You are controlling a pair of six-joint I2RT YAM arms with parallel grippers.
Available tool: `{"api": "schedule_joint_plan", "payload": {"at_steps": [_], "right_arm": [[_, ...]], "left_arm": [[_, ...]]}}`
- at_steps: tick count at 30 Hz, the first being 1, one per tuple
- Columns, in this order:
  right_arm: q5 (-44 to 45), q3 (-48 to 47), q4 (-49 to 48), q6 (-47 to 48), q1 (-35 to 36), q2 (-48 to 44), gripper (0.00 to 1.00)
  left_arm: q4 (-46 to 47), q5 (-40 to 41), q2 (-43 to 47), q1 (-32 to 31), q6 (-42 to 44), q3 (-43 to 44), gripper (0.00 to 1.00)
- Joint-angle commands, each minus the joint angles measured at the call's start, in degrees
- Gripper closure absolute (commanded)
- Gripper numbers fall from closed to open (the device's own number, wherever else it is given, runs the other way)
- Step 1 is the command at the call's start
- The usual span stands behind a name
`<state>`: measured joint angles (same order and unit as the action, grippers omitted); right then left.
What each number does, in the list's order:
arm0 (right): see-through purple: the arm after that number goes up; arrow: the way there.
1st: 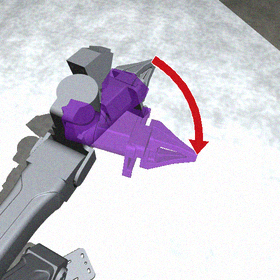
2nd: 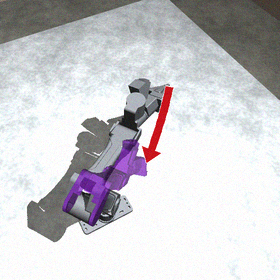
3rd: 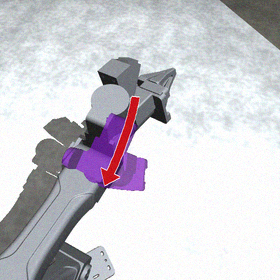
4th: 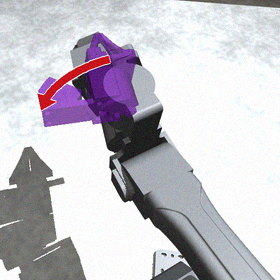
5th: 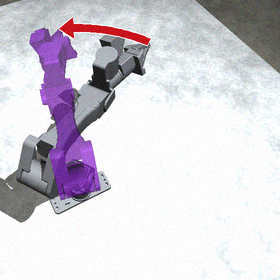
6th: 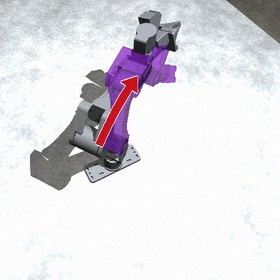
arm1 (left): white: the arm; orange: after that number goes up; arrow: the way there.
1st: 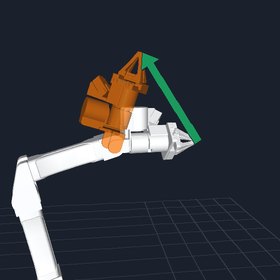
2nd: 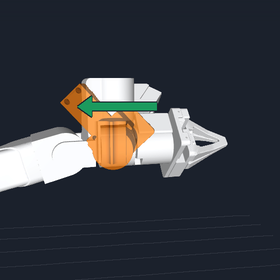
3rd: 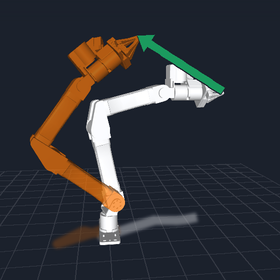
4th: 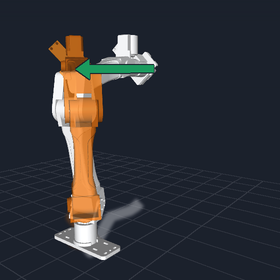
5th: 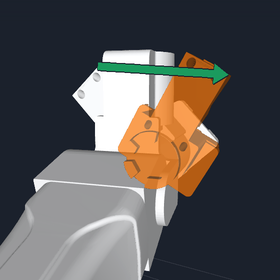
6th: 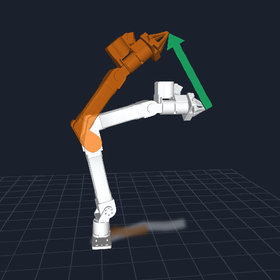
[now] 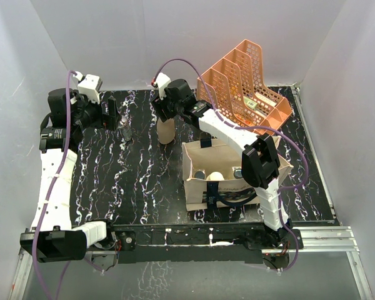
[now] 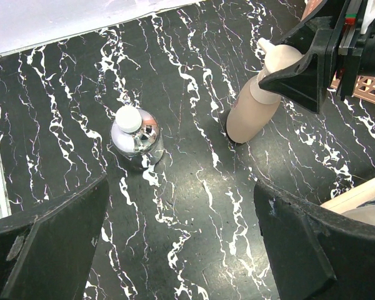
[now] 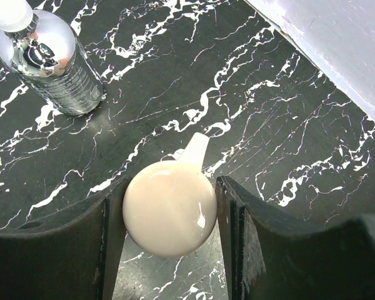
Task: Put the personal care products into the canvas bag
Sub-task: Move the care product at the center of the board.
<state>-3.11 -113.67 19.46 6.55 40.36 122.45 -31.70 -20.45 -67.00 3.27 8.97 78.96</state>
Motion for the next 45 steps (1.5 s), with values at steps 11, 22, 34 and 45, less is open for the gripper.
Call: {"api": "schedule_joint_plan", "payload": {"at_steps": [11,22,34,45], "right_arm": [[0.3,-1.1,-1.8,0.5,0.1,-3.2,0.61],[-2.2,-7.9,3.0,3.1,0.0,-6.8,0.92],[-3.6,-10.3,6.8,4.3,0.1,-15.5,0.92],[-6.4,-1.7,7.8,4.6,0.1,-18.4,0.92]], "left_arm": [[0.6,-1.4,2.0,0.4,0.4,0.2,0.03],[0.2,-3.4,1.7,0.4,0.7,-0.2,0.03],[0.3,-6.9,-1.6,0.3,-0.3,0.1,0.03],[0.8,-8.2,-1.2,0.2,-0.2,-0.9,0.04]]}}
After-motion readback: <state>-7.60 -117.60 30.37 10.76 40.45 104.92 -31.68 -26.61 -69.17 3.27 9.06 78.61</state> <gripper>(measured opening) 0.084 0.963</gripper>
